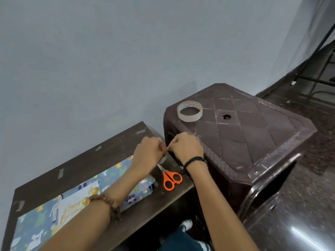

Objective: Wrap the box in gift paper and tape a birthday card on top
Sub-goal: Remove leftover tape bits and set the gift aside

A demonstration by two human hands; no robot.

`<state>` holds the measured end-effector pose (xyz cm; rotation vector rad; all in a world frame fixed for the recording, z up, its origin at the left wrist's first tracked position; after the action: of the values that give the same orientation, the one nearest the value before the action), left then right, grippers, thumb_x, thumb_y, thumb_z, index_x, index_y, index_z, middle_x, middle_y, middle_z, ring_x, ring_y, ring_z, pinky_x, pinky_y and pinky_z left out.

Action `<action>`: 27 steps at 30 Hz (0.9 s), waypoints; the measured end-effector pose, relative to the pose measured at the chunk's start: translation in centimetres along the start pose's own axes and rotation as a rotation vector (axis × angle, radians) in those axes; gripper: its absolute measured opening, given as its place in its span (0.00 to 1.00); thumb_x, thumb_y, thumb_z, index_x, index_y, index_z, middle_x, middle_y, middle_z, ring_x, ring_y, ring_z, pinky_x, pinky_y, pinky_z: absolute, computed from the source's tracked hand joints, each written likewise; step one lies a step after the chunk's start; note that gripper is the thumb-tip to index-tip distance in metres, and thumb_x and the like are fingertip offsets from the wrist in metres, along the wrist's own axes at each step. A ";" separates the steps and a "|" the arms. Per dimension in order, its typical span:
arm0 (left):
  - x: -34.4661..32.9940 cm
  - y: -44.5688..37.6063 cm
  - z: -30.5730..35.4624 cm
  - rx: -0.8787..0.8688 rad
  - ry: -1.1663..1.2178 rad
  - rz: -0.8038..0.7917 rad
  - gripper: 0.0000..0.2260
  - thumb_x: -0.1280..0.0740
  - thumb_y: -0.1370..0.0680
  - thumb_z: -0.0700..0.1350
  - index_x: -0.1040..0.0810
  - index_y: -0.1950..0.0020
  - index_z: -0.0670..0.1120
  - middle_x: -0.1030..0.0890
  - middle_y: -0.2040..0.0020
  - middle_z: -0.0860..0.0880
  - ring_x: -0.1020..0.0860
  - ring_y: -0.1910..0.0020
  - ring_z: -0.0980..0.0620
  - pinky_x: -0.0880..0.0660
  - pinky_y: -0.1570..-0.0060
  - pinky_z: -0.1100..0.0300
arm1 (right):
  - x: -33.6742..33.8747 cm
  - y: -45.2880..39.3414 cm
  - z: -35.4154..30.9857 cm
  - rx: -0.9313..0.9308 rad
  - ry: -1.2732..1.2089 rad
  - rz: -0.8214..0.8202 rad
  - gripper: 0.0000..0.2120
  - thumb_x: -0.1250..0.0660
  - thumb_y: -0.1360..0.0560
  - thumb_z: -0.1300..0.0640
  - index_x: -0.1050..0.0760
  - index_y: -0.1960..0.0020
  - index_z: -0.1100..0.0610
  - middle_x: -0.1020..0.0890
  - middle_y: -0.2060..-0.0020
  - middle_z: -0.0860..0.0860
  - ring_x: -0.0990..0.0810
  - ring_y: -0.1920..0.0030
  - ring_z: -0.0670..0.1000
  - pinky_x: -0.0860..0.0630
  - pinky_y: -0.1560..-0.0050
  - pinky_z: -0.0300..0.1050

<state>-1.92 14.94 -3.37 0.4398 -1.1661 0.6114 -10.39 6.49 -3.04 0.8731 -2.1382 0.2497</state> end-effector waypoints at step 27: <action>-1.6 2.6 8.5 -0.059 0.614 0.016 0.19 0.39 0.22 0.35 0.28 0.33 0.46 0.21 0.43 0.50 0.25 0.46 0.59 0.34 0.51 0.78 | 2.6 2.1 4.4 -0.199 -0.650 0.405 0.11 0.38 0.24 0.60 0.20 0.46 0.57 0.18 0.51 0.55 0.20 0.51 0.54 0.23 0.46 0.51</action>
<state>-10.12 11.35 -1.99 0.1688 -0.5998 0.6623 -15.60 4.79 -3.86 0.4227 -2.8817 -0.0632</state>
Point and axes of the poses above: each hand's wrist, its own y-axis away from the middle knuckle, its own x-axis out of the back of the hand, z = x × y, the point moved 3 cm from there along -y, towards the middle knuckle
